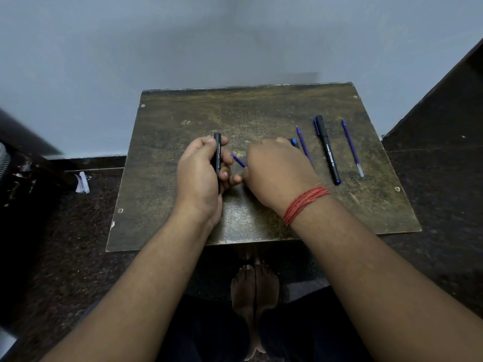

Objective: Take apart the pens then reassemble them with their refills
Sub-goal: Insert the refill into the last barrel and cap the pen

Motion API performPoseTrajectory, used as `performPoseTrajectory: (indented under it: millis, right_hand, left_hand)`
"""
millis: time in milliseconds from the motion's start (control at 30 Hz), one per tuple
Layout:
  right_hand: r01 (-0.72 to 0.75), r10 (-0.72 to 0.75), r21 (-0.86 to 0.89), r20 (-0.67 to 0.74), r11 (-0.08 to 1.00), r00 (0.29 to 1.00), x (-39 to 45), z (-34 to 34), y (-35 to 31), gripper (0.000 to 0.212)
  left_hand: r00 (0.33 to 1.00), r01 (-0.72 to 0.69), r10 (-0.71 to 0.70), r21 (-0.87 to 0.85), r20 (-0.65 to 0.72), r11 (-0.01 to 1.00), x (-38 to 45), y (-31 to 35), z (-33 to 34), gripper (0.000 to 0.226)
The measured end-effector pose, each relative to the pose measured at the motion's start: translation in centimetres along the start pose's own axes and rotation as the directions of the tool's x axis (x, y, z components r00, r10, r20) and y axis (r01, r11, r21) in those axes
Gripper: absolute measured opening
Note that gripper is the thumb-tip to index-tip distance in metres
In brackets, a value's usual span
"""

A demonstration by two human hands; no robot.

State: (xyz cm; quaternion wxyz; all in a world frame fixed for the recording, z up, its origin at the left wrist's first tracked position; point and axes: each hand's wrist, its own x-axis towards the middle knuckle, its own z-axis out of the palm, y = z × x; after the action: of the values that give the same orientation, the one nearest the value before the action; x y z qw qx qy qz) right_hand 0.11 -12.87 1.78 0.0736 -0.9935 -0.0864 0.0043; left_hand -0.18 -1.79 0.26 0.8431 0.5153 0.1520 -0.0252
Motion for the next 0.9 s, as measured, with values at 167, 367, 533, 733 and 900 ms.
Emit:
performPoseTrajectory:
  millis: [167, 367, 533, 733, 900]
  right_hand:
    - [-0.053, 0.065, 0.232, -0.042, 0.971, 0.997, 0.5, -0.7, 0.7, 0.011]
    - [-0.058, 0.38, 0.911, -0.113, 0.409, 0.918, 1.3, -1.0, 3.0, 0.007]
    - [-0.014, 0.476, 0.996, 0.053, -0.084, 0.878, 1.4, -0.6, 4.4, 0.007]
    - [0.032, 0.514, 0.986, 0.059, -0.166, 0.856, 1.7, -0.3, 4.8, 0.014]
    - [0.038, 0.522, 0.992, 0.028, -0.117, 0.853, 1.7, -0.1, 4.9, 0.016]
  left_hand:
    - [1.0, 0.018, -0.018, 0.035, 0.018, 0.999, -0.2, 0.0, 0.0, 0.019]
    - [0.976, 0.069, -0.1, 0.162, 0.192, 0.984, -1.2, -0.2, 0.6, 0.02]
    - [0.948, 0.077, -0.141, 0.224, 0.285, 0.972, -1.8, -0.4, 1.0, 0.022]
    - [0.945, 0.076, -0.152, 0.258, 0.29, 0.963, -1.9, -0.6, 1.1, 0.024]
    - [0.94, 0.075, -0.159, 0.271, 0.303, 0.96, -2.0, -0.7, 1.2, 0.023]
